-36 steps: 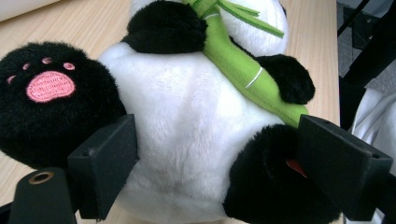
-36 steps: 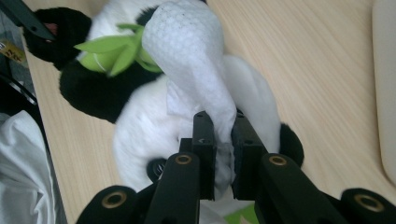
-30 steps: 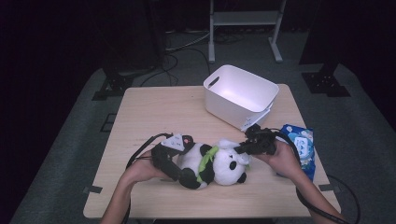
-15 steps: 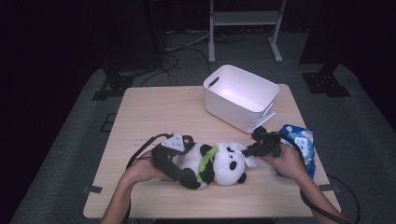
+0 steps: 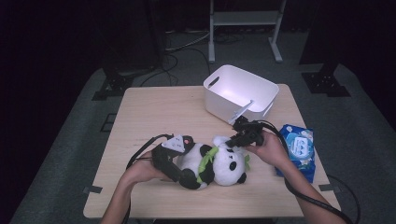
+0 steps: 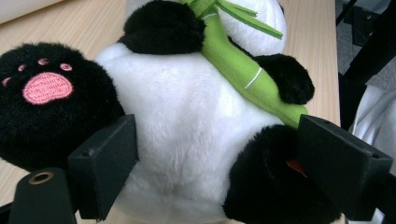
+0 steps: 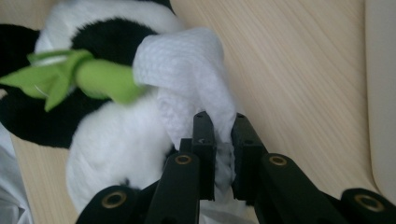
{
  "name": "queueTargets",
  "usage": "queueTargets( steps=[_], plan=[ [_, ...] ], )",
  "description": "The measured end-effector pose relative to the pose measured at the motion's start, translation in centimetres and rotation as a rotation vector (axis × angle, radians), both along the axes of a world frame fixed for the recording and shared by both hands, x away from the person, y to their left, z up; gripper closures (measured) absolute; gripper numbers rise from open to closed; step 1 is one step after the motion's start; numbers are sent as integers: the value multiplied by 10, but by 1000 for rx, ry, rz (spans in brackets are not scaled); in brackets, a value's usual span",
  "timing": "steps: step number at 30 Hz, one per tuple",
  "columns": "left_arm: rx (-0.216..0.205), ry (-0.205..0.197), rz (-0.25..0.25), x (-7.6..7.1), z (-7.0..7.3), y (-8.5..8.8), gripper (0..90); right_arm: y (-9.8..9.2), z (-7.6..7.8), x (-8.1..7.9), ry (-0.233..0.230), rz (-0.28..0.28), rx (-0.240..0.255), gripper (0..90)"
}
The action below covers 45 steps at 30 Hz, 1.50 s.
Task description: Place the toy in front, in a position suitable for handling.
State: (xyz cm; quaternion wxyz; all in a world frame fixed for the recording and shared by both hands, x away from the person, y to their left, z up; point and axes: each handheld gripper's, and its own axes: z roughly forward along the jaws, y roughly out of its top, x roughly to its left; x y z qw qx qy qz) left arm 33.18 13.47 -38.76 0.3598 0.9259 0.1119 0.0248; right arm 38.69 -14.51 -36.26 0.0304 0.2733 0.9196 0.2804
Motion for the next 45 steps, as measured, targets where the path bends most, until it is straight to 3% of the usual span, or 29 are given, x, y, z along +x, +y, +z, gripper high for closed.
queueTargets(
  steps=[8,20,29,34,38,45],
  plan=[
    [6,-3,-2,-1,0,0,126,24,8,1,-19,52,-17,818],
    [2,-9,-15,-4,0,-2,126,17,9,-5,2,58,-15,816],
    [13,-15,-18,-5,0,-2,126,47,14,-2,-19,113,-40,816],
    [10,-15,-19,-4,0,-2,126,61,14,5,6,125,-29,816],
    [10,-11,-18,-4,0,-1,126,78,14,3,-12,151,-55,817],
    [1,10,-34,-5,6,1,126,74,12,2,-9,152,-39,817]
  ],
)
